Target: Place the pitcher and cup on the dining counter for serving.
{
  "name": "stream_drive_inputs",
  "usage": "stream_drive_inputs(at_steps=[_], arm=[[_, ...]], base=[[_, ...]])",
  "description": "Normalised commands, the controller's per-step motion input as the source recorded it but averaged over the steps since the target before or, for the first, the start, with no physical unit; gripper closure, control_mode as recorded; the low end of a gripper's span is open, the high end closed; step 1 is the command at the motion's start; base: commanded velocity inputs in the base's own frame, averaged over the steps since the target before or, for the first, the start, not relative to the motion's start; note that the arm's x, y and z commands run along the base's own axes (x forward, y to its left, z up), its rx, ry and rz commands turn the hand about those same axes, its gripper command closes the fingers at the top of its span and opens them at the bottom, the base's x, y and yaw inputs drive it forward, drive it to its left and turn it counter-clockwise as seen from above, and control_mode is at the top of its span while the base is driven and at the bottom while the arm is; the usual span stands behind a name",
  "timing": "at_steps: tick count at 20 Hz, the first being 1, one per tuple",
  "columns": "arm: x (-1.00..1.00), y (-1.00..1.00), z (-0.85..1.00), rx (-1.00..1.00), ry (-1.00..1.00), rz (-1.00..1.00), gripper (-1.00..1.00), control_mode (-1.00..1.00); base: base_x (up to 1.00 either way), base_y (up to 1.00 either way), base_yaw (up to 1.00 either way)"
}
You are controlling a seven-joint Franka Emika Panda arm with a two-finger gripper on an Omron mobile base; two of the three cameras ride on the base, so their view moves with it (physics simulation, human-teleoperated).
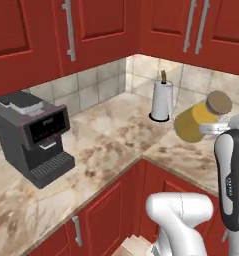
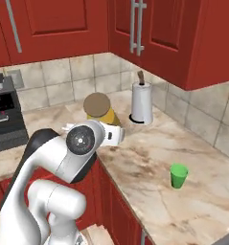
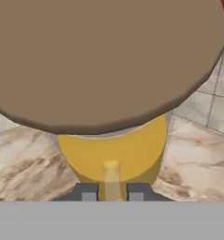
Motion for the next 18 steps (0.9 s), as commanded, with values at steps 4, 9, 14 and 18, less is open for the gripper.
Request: stream_drive_inputs(at_steps=[4, 9, 14, 18], arm=[[0.00, 0.00, 0.00, 0.00, 0.00, 0.00, 1.00, 1.00], [0.00, 0.00, 0.00, 0.00, 0.00, 0.00, 1.00, 1.00], [0.00, 0.00, 0.00, 0.00, 0.00, 0.00, 1.00, 1.00], [0.00, 0.00, 0.00, 0.00, 0.00, 0.00, 1.00, 1.00]], base=[[-0.06, 0.00, 1.00], [-0.06, 0.00, 1.00], [-0.04, 0.00, 1.00], [-0.06, 0.00, 1.00]])
